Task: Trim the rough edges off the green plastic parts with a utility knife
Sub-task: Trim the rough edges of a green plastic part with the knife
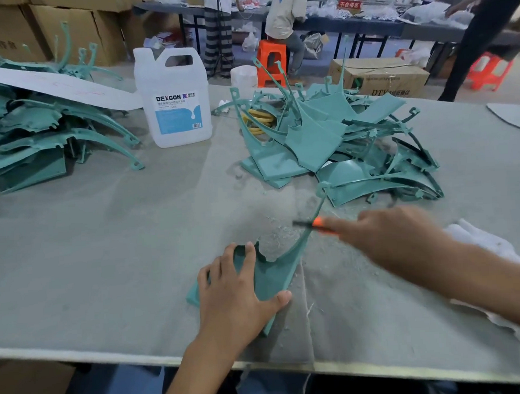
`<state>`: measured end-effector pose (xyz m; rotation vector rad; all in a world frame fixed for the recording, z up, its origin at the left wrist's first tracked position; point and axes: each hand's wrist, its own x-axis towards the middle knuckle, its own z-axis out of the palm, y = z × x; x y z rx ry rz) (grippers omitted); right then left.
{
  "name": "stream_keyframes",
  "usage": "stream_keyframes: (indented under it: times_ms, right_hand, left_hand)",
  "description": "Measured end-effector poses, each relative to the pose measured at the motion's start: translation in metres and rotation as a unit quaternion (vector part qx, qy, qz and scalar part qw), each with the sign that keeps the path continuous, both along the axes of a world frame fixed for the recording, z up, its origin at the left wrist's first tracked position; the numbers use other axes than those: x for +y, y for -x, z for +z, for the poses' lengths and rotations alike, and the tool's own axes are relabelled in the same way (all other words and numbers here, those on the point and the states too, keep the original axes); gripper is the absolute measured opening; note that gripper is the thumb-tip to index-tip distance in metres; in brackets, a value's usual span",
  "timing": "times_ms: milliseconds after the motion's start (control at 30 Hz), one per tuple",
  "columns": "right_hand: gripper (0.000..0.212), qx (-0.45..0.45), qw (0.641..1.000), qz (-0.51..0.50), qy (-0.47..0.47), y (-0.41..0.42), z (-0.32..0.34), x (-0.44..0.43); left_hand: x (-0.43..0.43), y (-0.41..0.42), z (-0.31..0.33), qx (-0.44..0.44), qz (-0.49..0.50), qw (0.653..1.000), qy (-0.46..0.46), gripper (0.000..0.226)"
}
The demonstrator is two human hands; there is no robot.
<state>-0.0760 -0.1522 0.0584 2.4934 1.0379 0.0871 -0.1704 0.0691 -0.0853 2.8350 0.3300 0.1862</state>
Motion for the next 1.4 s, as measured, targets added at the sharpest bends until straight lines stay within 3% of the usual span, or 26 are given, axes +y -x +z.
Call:
stream_keyframes:
  times_ms: [67, 133, 200, 267, 367, 467, 567, 633, 767, 900, 967, 1100, 1200, 1267, 1400]
  right_hand:
    - [0.052, -0.065, 0.996, -0.065, -0.009, -0.024, 0.018, -0.017]
    - [0.054, -0.097, 0.992, -0.058, -0.047, -0.025, 0.016, -0.024]
    - [0.062, -0.026, 0.996, -0.007, -0.089, -0.006, -0.002, -0.02]
    - [0.059, 0.055, 0.995, 0.039, -0.07, 0.011, -0.018, -0.018]
    - [0.057, 0.004, 0.998, -0.002, -0.059, -0.003, -0.022, -0.024]
    - [0.048, -0.093, 0.973, -0.006, -0.211, -0.019, -0.008, -0.035]
    - [0.051, -0.071, 0.95, 0.032, -0.303, -0.002, -0.023, -0.04]
    - [0.049, -0.005, 0.92, -0.043, -0.388, 0.014, -0.042, -0.042]
    - [0.029, 0.109, 0.819, -0.171, -0.537, 0.03, -0.087, -0.043]
    - [0.023, 0.135, 0.709, -0.225, -0.655, 0.036, -0.114, -0.021]
    - [0.016, 0.123, 0.676, -0.24, -0.685, 0.032, -0.122, -0.009]
    - [0.012, 0.108, 0.631, -0.247, -0.728, 0.029, -0.129, 0.005]
    - [0.012, 0.102, 0.627, -0.252, -0.73, 0.031, -0.135, 0.005]
    - [0.015, 0.099, 0.624, -0.254, -0.733, 0.032, -0.138, 0.003]
    - [0.027, 0.103, 0.645, -0.256, -0.713, 0.034, -0.137, 0.002]
  left_hand:
    - [0.001, 0.0, 0.002, -0.002, -0.001, 1.0, 0.003, 0.112]
    - [0.0, -0.001, 0.004, 0.003, -0.002, 1.0, -0.001, 0.112]
    - [0.001, -0.002, 0.004, 0.008, -0.003, 1.0, -0.003, 0.112]
    - [0.001, -0.001, 0.004, 0.012, -0.004, 1.0, -0.011, 0.113]
    - [0.002, -0.002, 0.006, 0.021, -0.004, 1.0, -0.011, 0.114]
    - [0.005, -0.001, 0.008, 0.035, -0.005, 0.999, -0.005, 0.115]
    - [0.021, 0.005, 0.01, 0.044, -0.006, 0.999, -0.01, 0.116]
    - [0.039, 0.01, 0.015, 0.054, 0.0, 0.998, -0.017, 0.118]
    - [0.057, 0.017, 0.033, 0.073, 0.008, 0.997, 0.005, 0.117]
    - [0.029, -0.015, 0.048, -0.053, -0.029, 0.986, 0.158, 0.077]
    - [0.006, -0.046, 0.052, -0.076, -0.073, 0.967, 0.231, 0.055]
    - [-0.031, -0.09, 0.052, -0.048, -0.083, 0.954, 0.284, 0.028]
    - [-0.043, -0.101, 0.046, -0.057, -0.086, 0.938, 0.331, 0.028]
    - [-0.041, -0.102, 0.042, -0.071, -0.09, 0.949, 0.293, 0.031]
    - [-0.016, -0.1, 0.033, -0.049, -0.11, 0.991, 0.062, 0.028]
